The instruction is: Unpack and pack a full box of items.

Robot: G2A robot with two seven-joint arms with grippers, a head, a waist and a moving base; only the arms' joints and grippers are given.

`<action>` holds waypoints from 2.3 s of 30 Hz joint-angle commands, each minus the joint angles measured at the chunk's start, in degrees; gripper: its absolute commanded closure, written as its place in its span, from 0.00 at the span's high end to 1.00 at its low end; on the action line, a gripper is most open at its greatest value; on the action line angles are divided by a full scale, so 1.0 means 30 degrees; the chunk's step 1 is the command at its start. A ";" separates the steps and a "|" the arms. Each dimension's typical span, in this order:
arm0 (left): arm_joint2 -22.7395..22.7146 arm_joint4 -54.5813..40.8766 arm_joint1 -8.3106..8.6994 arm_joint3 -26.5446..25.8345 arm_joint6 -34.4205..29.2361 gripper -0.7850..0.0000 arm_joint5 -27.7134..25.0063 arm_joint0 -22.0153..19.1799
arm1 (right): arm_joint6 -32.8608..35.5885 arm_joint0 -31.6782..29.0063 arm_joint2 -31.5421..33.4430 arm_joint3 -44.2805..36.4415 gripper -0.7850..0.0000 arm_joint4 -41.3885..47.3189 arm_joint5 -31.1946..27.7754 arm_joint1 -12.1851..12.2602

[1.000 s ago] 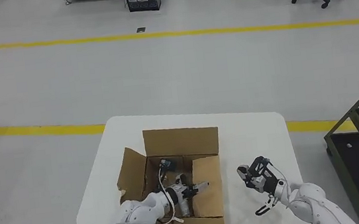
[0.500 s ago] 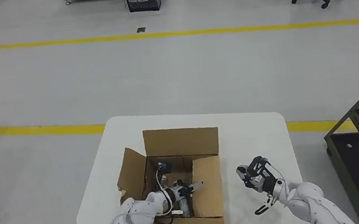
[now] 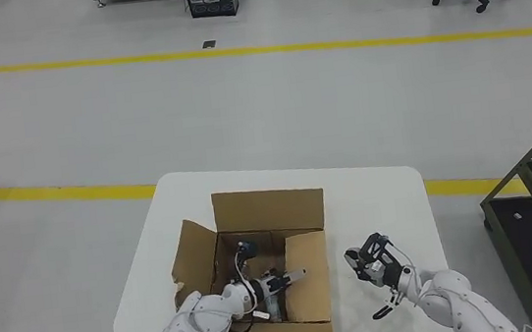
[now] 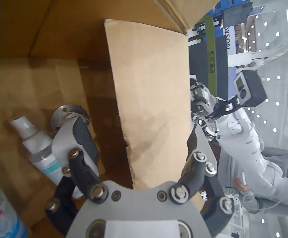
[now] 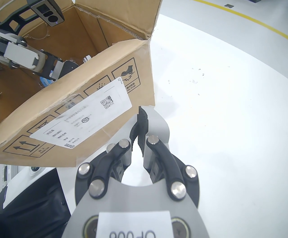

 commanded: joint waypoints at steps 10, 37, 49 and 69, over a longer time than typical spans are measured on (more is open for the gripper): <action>-0.0193 -0.3780 0.0019 -0.0230 -0.2339 1.00 -0.1138 -0.0237 | -0.0120 0.0467 -0.0171 0.0454 0.00 0.0022 -0.0114 -0.0079; 0.1659 -0.5998 -0.0050 -0.4192 -0.4707 1.00 -0.0910 -0.0450 | -0.0882 0.0159 0.0786 0.0128 0.09 0.0338 0.0017 0.0098; 0.3963 -0.5162 -0.0513 -0.4627 -0.4930 1.00 -0.0292 -0.1510 | 0.0739 -0.1931 0.5314 -0.0589 1.00 0.5714 -0.3021 0.1033; 0.6383 -0.4573 -0.1262 -0.3078 -0.4588 1.00 -0.0045 -0.2780 | 0.5368 -0.1881 0.6138 0.0559 1.00 1.3418 -0.6145 0.1386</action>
